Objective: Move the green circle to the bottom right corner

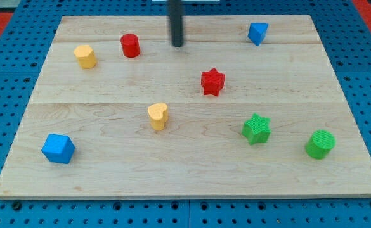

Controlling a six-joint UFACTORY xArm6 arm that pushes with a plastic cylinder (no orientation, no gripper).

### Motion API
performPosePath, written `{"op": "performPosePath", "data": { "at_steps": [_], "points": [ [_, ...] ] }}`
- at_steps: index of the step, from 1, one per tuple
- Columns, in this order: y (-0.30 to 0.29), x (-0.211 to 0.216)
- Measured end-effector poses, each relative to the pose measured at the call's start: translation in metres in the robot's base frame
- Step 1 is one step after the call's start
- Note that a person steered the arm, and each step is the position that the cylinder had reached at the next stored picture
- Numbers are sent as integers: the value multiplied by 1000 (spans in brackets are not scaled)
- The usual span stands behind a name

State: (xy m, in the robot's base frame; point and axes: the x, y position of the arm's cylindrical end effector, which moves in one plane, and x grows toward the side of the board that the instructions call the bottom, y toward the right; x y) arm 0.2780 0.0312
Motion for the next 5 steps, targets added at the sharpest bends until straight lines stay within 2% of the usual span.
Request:
{"op": "performPosePath", "data": {
  "at_steps": [1,2,3,5],
  "points": [
    [103,26],
    [178,71],
    [186,122],
    [182,196]
  ]
}}
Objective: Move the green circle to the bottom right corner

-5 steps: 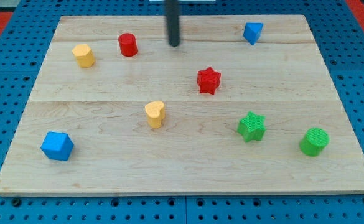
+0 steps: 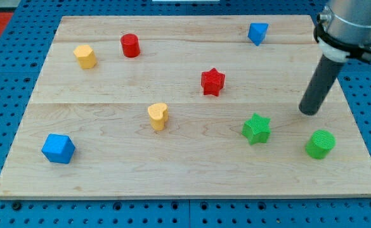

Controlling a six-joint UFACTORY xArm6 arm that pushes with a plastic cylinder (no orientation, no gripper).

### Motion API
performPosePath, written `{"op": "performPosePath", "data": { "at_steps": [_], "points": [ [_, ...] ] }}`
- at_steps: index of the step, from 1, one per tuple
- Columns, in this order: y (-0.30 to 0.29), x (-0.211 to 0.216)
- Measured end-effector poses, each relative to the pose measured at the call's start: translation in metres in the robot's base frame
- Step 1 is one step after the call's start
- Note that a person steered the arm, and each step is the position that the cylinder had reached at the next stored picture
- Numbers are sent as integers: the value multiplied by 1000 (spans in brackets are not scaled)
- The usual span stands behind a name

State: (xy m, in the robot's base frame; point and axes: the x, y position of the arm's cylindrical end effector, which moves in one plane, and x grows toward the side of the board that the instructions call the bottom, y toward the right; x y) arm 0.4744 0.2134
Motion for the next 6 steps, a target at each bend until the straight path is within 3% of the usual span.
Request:
{"op": "performPosePath", "data": {
  "at_steps": [3,5,6],
  "points": [
    [-24,80],
    [-19,82],
    [-4,55]
  ]
}}
